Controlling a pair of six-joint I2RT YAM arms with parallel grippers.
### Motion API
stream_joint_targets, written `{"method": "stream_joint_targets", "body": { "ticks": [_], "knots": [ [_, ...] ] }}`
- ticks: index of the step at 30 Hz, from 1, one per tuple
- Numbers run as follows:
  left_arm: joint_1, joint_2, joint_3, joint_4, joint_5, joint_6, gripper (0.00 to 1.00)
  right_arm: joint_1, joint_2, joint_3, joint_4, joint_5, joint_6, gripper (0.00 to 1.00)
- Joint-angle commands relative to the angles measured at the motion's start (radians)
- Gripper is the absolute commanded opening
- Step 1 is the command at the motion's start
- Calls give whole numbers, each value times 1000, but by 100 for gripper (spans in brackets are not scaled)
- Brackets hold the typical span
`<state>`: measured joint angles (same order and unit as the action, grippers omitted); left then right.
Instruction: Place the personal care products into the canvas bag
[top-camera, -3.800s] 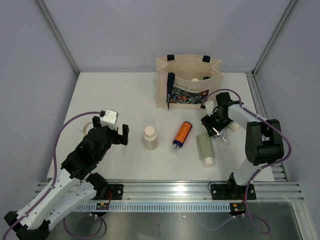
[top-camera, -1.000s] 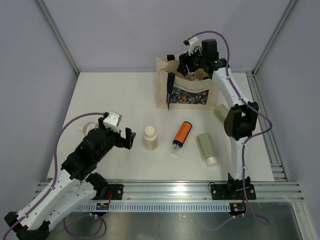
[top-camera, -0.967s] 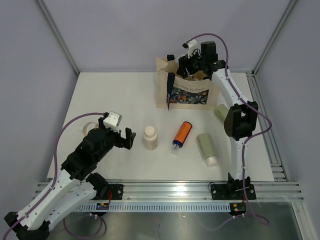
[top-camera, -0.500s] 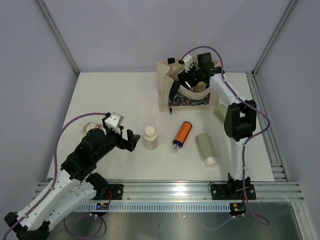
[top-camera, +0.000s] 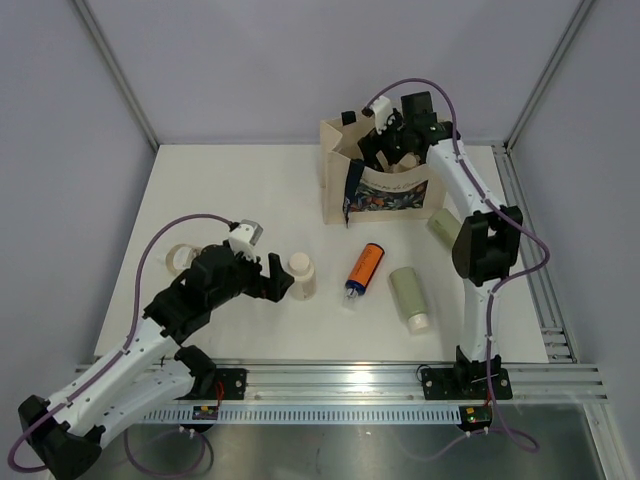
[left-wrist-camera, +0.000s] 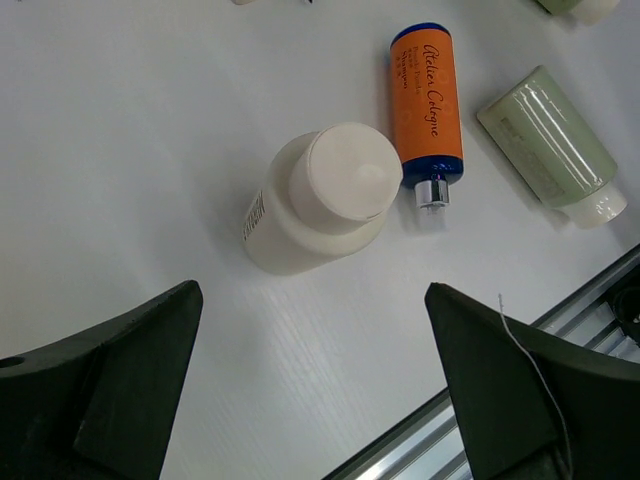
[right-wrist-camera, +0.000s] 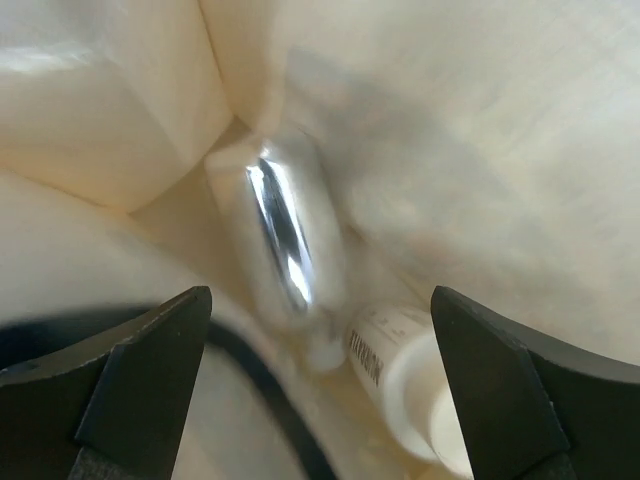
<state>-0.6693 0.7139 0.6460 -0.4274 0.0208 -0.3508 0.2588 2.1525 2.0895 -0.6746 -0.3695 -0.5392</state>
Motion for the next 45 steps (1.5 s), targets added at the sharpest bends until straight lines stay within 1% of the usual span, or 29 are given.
{"method": "stream_joint_targets", "body": {
  "ticks": [1,4,5,9,10,12,13,15,16,17,18,19,21,22,23,24,25,26,27,28,29,31,34,36,39,41,43,45],
  "knots": [
    [-1,-33,21,39,22,-43,99,-13,-147,75,-43,-57,28,99],
    [-10,-50,20,42,18,-36,99,-18,-203,84,-86,-91,33,100],
    [-15,-50,23,39,16,-34,99,-20,-232,87,-115,-123,33,99],
    [-36,-16,27,41,7,-10,99,-39,-328,69,-167,-193,42,100],
    [-44,-8,24,48,2,-2,99,-49,-353,38,-172,-221,45,99],
    [-70,18,9,65,-16,38,99,-62,-445,-5,-177,-249,48,100],
    [-79,27,3,82,-28,52,99,-76,-509,-56,-177,-273,51,100],
    [-110,50,-2,96,-96,104,99,-96,-580,-127,-174,-310,59,99],
    [-119,76,-2,108,-119,116,99,-108,-618,-220,-168,-348,61,99],
    [-133,90,-3,122,-149,136,99,-133,-700,-274,-137,-370,62,100],
    [-139,102,-14,137,-162,142,99,-145,-745,-334,-119,-385,64,100],
    [-144,128,-22,182,-163,147,99,-157,-823,-446,-103,-413,61,100],
    [-164,153,-38,237,-162,164,99,-188,-900,-561,-59,-448,45,100],
    [-173,185,-49,283,-171,168,99,-196,-974,-676,-24,-483,38,100],
    [-194,205,-51,300,-191,177,99,-204,-1008,-731,-5,-502,38,100],
    [-200,225,-52,324,-235,182,99,-214,-1042,-841,19,-525,42,100],
    [-204,246,-54,340,-252,187,99,-217,-1101,-896,64,-534,48,100],
    [-210,283,-58,355,-290,190,99,-219,-1128,-943,87,-543,51,99],
    [-211,300,-68,378,-301,193,99,-228,-1152,-991,111,-555,56,99],
    [-211,312,-75,419,-308,196,99,-236,-1177,-1073,141,-583,59,100],
    [-213,327,-95,453,-317,196,99,-243,-1219,-1109,199,-597,67,99],
    [-213,361,-112,536,-334,197,99,-275,-1261,-1196,280,-627,73,99],
    [-213,410,-134,637,-378,191,98,-303,-1272,-1264,346,-649,88,100],
    [-214,436,-137,682,-409,182,97,-317,-1270,-1283,363,-651,90,99],
    [-213,496,-138,784,-417,174,95,-340,-1273,-1310,380,-686,91,100],
    [-213,542,-137,812,-414,167,94,-355,-1277,-1323,386,-700,94,99],
    [-213,579,-137,845,-413,159,89,-366,-1281,-1330,395,-706,97,99],
    [-213,596,-141,874,-427,142,87,-378,-1283,-1333,397,-712,97,99]
  ]
}}
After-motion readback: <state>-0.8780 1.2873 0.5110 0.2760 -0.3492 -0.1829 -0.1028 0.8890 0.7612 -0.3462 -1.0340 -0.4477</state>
